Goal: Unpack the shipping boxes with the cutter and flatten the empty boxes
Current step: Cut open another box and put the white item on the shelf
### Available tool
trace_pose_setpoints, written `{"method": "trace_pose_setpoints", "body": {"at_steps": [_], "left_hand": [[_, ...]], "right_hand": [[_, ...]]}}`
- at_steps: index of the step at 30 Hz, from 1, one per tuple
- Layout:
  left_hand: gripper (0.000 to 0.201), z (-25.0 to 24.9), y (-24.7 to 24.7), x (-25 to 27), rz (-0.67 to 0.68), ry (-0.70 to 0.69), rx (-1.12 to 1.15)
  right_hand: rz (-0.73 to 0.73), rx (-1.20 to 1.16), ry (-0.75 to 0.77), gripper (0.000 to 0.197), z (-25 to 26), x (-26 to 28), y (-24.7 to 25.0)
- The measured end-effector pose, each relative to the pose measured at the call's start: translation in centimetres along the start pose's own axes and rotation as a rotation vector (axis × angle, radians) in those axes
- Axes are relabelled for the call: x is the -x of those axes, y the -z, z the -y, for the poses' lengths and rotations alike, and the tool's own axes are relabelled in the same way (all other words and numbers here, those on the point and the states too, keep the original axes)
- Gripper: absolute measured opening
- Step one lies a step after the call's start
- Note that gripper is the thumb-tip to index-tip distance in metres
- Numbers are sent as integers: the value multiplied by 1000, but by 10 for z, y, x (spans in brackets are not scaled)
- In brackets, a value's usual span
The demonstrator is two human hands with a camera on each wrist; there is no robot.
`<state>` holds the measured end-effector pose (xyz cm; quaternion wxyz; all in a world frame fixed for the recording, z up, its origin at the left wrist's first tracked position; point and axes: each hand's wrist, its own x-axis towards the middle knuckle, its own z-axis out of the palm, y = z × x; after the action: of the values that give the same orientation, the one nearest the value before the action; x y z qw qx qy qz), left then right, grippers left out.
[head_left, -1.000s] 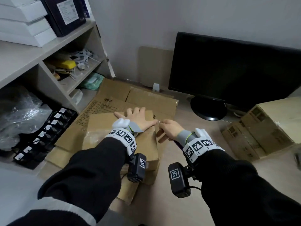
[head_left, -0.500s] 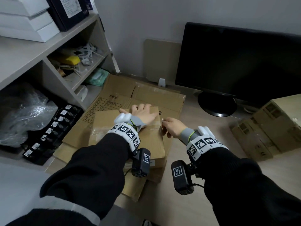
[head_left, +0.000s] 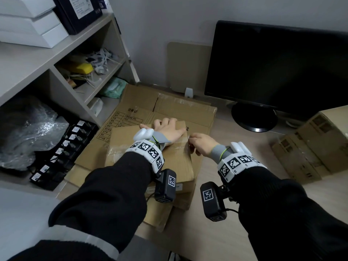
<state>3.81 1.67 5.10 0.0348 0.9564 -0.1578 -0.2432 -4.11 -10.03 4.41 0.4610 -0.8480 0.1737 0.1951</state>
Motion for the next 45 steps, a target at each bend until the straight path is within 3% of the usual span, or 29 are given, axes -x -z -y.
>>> {"method": "trace_pose_setpoints", "body": {"at_steps": [8,14,24,30,33,36,40,45], "left_hand": [[60,0,-1,2,-15,-10,-19],[61,1,-3,1,-21,-16,-38],[62,1,-7,1,-50,-28,-62],[68,3,-13,-4,-84,-64,-43],[79,5,-15,-3,-114,-69,-63],[103,5,-16,6,-105,-81,-99],[98,-5,-21,24,-62,-149,-164],[103,-9,-30,59,123,-492,-306]], "right_hand": [[97,-45,-75,24,2,8,1],[177,70,-79,24,5,16,2],[136,159,-99,33,-5,29,-9],[291,148,-137,27,-9,50,-5],[179,-12,-184,24,-16,53,4],[-56,-109,-135,25,-28,53,16],[-365,-51,-35,29,-31,57,23],[-421,-3,-124,30,-13,49,20]]}}
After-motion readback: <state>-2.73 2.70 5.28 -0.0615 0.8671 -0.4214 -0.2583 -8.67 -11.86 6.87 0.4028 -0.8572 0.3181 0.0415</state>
